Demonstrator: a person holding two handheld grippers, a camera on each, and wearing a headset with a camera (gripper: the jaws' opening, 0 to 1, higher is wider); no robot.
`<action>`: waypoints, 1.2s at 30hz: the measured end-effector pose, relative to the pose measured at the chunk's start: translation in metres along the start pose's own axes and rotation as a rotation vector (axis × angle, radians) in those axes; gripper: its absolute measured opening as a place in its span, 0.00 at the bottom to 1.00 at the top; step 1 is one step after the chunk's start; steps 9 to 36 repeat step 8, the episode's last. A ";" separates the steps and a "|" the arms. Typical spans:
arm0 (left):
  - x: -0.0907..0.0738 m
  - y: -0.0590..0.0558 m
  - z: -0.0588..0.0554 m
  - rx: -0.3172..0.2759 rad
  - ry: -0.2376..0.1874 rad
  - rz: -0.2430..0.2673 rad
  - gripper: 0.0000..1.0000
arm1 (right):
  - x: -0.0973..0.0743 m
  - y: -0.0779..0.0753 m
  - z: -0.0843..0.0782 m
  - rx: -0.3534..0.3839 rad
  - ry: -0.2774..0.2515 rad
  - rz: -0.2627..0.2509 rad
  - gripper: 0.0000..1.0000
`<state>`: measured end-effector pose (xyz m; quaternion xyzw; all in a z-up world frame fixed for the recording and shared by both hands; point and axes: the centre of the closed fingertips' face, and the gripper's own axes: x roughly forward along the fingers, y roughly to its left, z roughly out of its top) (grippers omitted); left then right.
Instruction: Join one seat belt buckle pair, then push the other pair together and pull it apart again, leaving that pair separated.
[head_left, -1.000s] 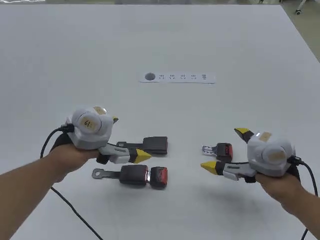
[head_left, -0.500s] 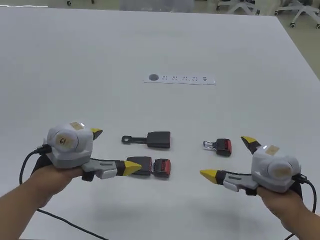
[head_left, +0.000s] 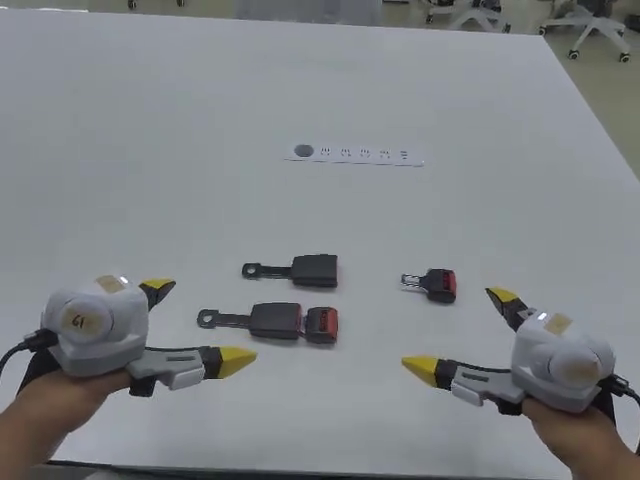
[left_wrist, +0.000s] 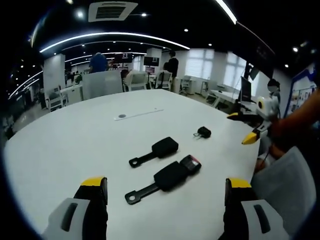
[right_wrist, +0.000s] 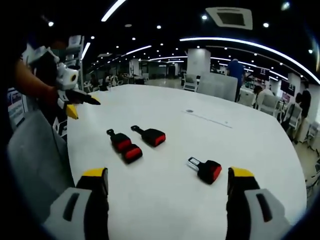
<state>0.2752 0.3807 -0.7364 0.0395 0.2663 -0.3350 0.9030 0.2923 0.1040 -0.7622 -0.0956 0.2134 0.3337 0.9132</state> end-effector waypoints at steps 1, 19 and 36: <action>-0.002 0.000 0.001 -0.001 -0.009 0.005 1.00 | -0.001 0.001 0.000 0.001 0.000 0.000 1.00; -0.010 -0.001 -0.001 -0.021 -0.028 0.017 1.00 | -0.016 0.005 -0.005 0.012 -0.005 -0.013 1.00; -0.010 -0.001 -0.001 -0.021 -0.028 0.017 1.00 | -0.016 0.005 -0.005 0.012 -0.005 -0.013 1.00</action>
